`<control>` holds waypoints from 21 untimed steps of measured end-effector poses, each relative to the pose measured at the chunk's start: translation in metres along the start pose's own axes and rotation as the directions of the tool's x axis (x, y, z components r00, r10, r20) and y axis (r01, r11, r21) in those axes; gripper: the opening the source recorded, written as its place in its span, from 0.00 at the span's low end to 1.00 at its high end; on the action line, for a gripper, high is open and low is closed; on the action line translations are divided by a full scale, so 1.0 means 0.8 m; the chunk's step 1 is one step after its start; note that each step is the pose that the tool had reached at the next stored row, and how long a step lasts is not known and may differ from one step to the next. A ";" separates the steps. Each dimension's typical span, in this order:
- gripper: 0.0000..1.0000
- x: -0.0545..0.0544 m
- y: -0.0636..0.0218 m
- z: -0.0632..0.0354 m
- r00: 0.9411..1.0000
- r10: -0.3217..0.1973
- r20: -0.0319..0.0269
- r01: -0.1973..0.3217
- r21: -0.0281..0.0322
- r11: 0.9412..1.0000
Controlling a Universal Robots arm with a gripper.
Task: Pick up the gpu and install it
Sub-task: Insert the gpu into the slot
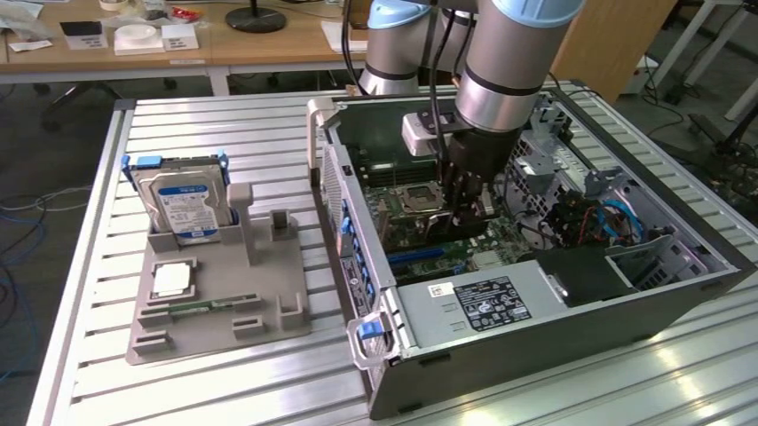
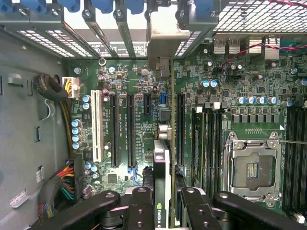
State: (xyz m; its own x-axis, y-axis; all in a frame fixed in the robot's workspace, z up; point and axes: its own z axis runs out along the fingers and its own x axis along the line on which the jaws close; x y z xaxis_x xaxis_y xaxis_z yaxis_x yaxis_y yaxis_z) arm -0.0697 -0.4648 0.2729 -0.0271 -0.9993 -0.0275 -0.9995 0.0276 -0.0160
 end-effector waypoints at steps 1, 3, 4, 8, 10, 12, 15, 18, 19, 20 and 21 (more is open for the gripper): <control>0.26 0.000 0.000 0.000 1.000 0.000 0.000 0.000 0.000 1.000; 0.26 0.000 0.000 0.000 1.000 0.000 0.000 0.000 0.000 1.000; 0.26 0.000 0.000 0.000 1.000 0.000 0.000 0.000 0.000 1.000; 0.26 0.000 0.001 0.000 1.000 0.000 0.000 0.000 0.000 1.000; 0.26 0.000 0.001 0.000 1.000 0.000 0.000 0.000 0.000 1.000; 0.26 0.000 0.001 0.000 1.000 0.000 0.000 0.000 0.000 1.000; 0.26 0.000 0.003 0.000 1.000 0.000 0.000 0.000 0.000 1.000; 0.26 0.000 0.003 0.000 1.000 0.000 0.000 0.000 0.000 1.000; 0.26 0.000 0.003 0.000 1.000 0.000 0.000 0.000 0.000 1.000; 0.26 0.000 0.003 0.000 1.000 0.000 0.000 0.000 0.000 1.000; 0.26 0.000 0.004 0.000 1.000 0.000 0.000 0.000 0.000 1.000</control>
State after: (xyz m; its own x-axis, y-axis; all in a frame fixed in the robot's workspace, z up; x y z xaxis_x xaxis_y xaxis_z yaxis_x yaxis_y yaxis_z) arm -0.0725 -0.4648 0.2728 -0.0274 -0.9992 -0.0276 -0.9995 0.0279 -0.0161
